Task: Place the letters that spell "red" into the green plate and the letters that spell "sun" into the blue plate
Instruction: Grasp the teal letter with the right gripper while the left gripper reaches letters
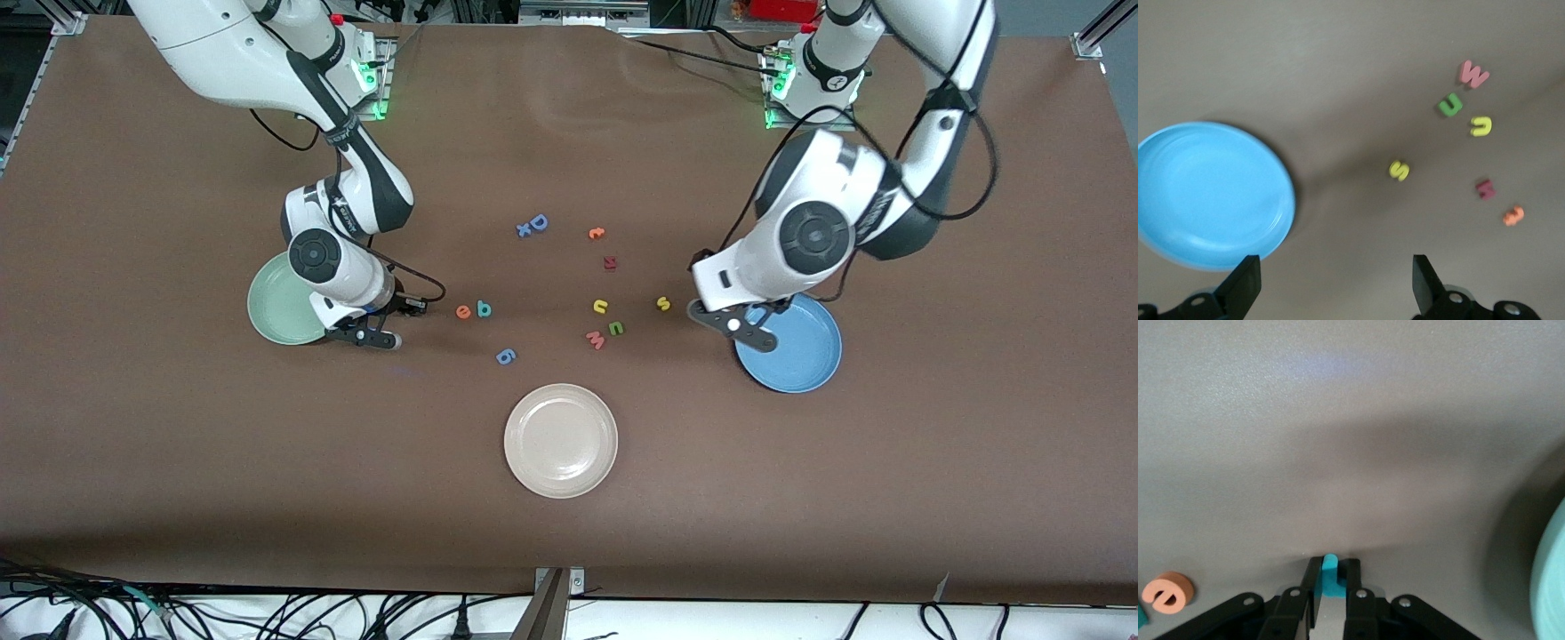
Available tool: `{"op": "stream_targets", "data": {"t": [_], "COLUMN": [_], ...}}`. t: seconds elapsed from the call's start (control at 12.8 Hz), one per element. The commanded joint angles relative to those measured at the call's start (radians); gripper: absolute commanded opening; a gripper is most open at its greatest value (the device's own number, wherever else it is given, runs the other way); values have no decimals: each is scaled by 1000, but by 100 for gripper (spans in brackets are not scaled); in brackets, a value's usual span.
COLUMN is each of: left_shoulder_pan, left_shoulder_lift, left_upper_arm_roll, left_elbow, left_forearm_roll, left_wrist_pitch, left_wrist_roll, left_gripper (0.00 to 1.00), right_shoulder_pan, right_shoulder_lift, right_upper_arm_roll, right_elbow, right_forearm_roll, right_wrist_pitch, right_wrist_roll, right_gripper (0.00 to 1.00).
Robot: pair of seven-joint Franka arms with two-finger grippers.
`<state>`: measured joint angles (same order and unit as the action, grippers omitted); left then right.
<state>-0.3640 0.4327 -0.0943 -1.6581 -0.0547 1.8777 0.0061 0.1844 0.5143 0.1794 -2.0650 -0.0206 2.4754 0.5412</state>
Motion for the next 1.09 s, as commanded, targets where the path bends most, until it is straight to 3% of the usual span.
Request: {"op": "stream_targets", "data": {"t": [0.0, 0.16, 0.39, 0.62, 0.86, 1.01], "left_shoulder_pan": [-64, -87, -110, -133, -142, -154], "left_shoulder_lift": [44, 61, 58, 58, 84, 113], "left_upper_arm_roll": [13, 13, 13, 13, 13, 13], "left_elbow": [11, -11, -139, -264, -290, -292], "left_forearm_roll": [-17, -16, -16, -16, -16, -14], "left_wrist_pitch": [55, 96, 271, 473, 506, 541], "left_wrist_roll": [-92, -126, -129, -167, -169, -169], "left_gripper": [100, 100, 100, 100, 100, 99], "right_shoulder_pan": [9, 9, 7, 6, 4, 4], "right_shoulder_lift": [27, 27, 7, -91, -175, -206], "right_upper_arm_roll": [5, 5, 5, -11, -86, -170], "right_elbow": [-6, -6, -3, 14, 19, 19], "right_forearm_roll": [1, 1, 1, 1, -2, -2], "right_wrist_pitch": [43, 42, 28, -106, -234, -318], "right_wrist_roll": [8, 8, 3, -1, -71, -214], "right_gripper": [5, 0, 0, 0, 0, 0]}}
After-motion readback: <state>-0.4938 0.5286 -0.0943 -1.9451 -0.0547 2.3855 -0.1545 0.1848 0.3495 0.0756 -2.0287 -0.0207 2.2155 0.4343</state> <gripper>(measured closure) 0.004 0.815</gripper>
